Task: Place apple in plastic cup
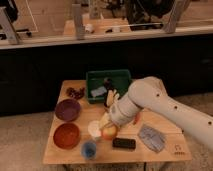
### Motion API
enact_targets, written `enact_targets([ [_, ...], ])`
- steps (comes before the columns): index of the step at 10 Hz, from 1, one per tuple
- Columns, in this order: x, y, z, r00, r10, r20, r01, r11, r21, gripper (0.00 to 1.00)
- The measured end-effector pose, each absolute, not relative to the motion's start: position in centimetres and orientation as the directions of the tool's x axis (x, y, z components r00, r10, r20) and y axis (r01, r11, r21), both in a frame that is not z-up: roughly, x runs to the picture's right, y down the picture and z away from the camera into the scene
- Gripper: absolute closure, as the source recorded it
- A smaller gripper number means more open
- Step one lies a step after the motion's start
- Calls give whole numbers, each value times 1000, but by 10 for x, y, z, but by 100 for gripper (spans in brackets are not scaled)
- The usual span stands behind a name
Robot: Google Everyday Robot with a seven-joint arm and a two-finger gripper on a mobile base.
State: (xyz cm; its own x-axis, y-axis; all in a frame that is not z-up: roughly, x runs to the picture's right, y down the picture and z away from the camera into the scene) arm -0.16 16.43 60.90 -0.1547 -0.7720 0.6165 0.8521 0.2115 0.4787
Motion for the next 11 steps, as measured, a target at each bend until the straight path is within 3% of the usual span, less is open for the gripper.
enact_targets([
  [3, -27, 186, 609, -268, -759, 593, 859, 90, 503, 80],
  [11, -66, 232, 620, -385, -680, 624, 827, 46, 561, 80],
])
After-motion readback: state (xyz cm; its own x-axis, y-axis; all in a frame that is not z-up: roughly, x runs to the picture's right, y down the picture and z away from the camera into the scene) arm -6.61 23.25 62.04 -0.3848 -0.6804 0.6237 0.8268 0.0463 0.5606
